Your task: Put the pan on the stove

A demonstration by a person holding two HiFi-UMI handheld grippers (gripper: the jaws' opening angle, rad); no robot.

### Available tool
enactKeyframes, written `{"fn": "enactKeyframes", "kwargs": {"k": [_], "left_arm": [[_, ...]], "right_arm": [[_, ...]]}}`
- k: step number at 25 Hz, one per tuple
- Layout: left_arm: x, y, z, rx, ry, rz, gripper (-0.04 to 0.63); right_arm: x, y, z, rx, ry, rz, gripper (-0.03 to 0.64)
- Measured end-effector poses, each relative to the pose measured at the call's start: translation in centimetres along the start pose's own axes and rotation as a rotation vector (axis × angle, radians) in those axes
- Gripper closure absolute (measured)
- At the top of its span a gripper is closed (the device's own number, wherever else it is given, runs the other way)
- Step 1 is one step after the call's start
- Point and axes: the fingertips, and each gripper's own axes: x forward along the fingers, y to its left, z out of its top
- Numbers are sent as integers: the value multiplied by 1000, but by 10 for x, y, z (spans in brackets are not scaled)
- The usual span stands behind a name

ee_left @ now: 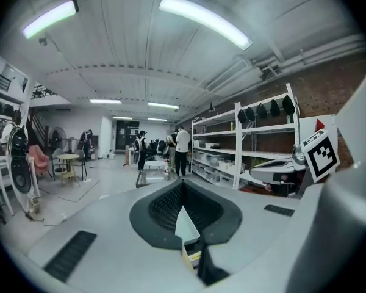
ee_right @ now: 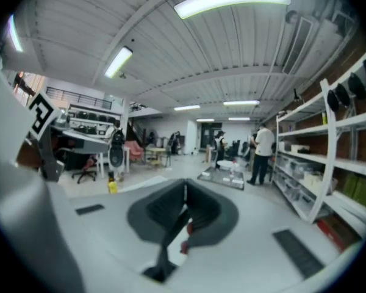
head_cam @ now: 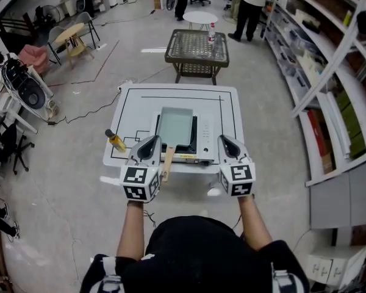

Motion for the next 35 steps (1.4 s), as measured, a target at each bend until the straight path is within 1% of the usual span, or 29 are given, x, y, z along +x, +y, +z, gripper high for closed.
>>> {"fn": "enactKeyframes", "kwargs": {"k": [3,10,15,19,22,35], "left_arm": [[-5,3,12,30,-78,41,571],[-6,-7,19,51,-113,32,571],[-3,-8,15,54,-106,29,571],[-2,-11,16,49,-101,22,571],[0,-11,13,48,-96,19,571],[-2,-12,13,23,-116,12,571]], "right_arm": [[-5,0,12,22,-44,-4,583],[-8,-3,20,52,-77,-17,583],[-6,-2,19,58,-93,-18,583],[-8,-4,22,26,-112,-36,583],[-6,-5,20,38,-121,-28,583],[-2,2,12,23,-93,8,583]]}}
